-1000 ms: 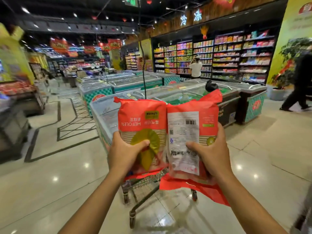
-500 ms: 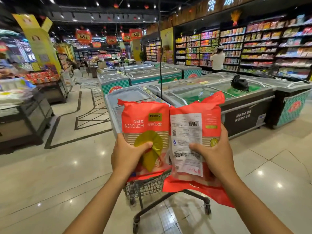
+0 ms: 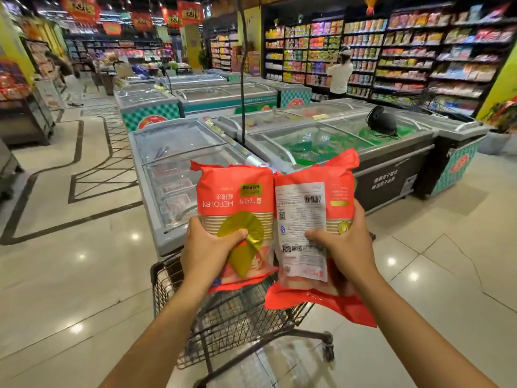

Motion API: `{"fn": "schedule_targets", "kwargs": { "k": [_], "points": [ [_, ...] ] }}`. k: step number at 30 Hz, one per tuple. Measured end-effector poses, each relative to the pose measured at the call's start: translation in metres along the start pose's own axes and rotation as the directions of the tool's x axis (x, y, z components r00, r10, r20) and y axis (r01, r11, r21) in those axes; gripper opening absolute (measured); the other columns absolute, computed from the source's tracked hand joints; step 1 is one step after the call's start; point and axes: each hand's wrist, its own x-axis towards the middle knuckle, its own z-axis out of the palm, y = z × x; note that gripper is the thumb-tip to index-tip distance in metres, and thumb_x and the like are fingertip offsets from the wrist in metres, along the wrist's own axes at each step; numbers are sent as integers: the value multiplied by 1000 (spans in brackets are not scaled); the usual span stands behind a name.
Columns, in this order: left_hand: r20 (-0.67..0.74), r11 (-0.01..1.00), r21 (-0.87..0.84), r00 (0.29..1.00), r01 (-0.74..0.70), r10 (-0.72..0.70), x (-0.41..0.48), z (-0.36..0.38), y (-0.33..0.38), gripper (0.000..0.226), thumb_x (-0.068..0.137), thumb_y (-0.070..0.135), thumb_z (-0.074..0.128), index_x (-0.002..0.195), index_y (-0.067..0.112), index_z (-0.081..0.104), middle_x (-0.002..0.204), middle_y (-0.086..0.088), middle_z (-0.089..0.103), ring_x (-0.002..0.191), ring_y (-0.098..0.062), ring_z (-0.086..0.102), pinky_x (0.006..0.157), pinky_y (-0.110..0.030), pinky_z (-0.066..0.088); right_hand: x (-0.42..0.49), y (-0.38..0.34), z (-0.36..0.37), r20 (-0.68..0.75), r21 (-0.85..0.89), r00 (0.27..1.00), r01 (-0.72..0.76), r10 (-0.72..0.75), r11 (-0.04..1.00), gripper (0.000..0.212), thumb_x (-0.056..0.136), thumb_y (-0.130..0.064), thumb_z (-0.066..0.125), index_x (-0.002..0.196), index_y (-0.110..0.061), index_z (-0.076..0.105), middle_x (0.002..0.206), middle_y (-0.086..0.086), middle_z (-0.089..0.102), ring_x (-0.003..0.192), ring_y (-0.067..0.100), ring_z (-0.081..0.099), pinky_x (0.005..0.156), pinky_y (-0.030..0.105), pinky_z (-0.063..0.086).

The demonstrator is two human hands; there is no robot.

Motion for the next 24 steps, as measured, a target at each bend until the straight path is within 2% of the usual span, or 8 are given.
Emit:
{"fn": "schedule_targets", "kwargs": {
  "k": [4, 9, 13, 15, 18, 20, 23, 24],
  "points": [
    [14, 997, 22, 997, 77, -77, 42, 23, -21, 90, 39, 74, 82, 112, 33, 49, 107, 8, 70, 93, -19, 70, 87, -49, 58, 40, 30, 27, 34, -39, 997, -66, 68, 997, 94, 58, -26, 93, 136, -40, 44, 108, -13, 72, 90, 7, 72, 84, 48, 60],
    [43, 983, 47, 983, 177, -179, 81, 56, -57, 81, 45, 71, 82, 111, 36, 51, 104, 11, 68, 89, -15, 69, 83, -47, 60, 83, 72, 59, 94, -89, 983, -151, 159, 985, 84, 65, -15, 93, 130, -39, 44, 100, -18, 68, 76, -11, 66, 65, 18, 49],
    [71, 962, 53, 960, 267, -271, 111, 82, -96, 72, 56, 62, 91, 113, 38, 56, 101, 12, 74, 87, -9, 73, 79, -42, 59, 131, 119, 94, 149, -137, 954, -239, 259, 961, 85, 58, -16, 96, 123, -36, 44, 100, -13, 68, 81, 5, 68, 68, 28, 50],
    [86, 949, 47, 945, 312, -315, 128, 96, -114, 67, 62, 55, 93, 115, 38, 57, 102, 13, 75, 87, -5, 73, 76, -37, 56, 156, 147, 113, 197, -172, 932, -274, 306, 946, 87, 59, -16, 96, 125, -30, 43, 99, -12, 66, 83, 6, 66, 69, 28, 50],
    [31, 907, 121, 911, 404, -410, 162, 123, -136, 64, 65, 50, 94, 110, 29, 52, 100, 10, 69, 84, -10, 67, 77, -36, 52, 196, 193, 141, 253, -219, 876, -361, 411, 906, 81, 61, -17, 96, 121, -26, 42, 103, -5, 68, 86, 13, 70, 78, 38, 57],
    [14, 855, 155, 864, 495, -503, 188, 144, -157, 68, 59, 57, 93, 104, 29, 51, 98, 8, 70, 82, -12, 67, 78, -37, 53, 225, 222, 159, 291, -251, 831, -411, 474, 876, 79, 62, -17, 95, 120, -26, 42, 103, -3, 69, 86, 15, 70, 81, 42, 57],
    [-9, 807, 95, 811, 583, -584, 201, 156, -189, 77, 40, 66, 89, 102, 32, 57, 94, 9, 75, 86, -18, 73, 88, -49, 58, 242, 247, 177, 316, -251, 780, -481, 540, 840, 78, 62, -17, 95, 120, -24, 44, 104, -1, 71, 86, 16, 71, 81, 42, 59],
    [0, 770, 109, 775, 628, -632, 212, 173, -220, 78, 39, 66, 90, 103, 34, 59, 93, 9, 76, 86, -18, 74, 89, -50, 58, 253, 278, 190, 323, -298, 734, -519, 597, 801, 79, 60, -20, 96, 119, -25, 45, 103, -1, 71, 88, 18, 72, 84, 45, 59]
  ]
}}
